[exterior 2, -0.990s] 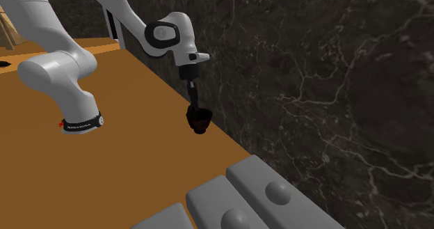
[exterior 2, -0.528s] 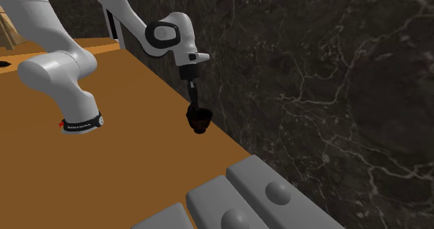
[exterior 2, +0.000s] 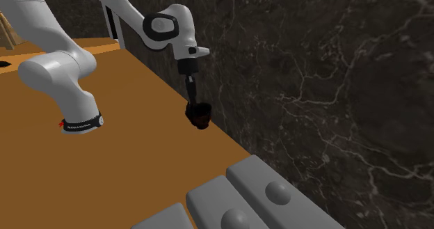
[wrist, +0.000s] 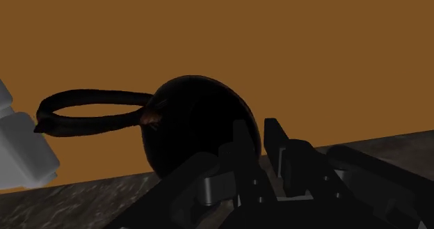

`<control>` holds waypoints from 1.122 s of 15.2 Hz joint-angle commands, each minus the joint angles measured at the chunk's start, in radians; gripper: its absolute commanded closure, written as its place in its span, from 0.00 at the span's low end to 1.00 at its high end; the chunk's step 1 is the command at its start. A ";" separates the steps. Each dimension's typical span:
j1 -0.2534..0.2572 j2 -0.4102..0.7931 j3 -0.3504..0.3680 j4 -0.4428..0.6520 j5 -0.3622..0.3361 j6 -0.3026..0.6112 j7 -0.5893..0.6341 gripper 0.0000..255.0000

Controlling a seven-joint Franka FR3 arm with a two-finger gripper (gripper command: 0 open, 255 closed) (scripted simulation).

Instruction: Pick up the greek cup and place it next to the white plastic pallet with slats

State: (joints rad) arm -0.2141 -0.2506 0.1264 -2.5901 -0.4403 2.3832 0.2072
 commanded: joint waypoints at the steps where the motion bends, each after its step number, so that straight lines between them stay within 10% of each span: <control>1: 0.006 -0.021 -0.002 0.021 0.015 -0.017 -0.019 1.00; 17: 0.041 -0.136 -0.021 0.139 0.095 -0.237 -0.124 1.00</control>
State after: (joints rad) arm -0.1773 -0.3737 0.1042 -2.4705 -0.3502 2.1389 0.0895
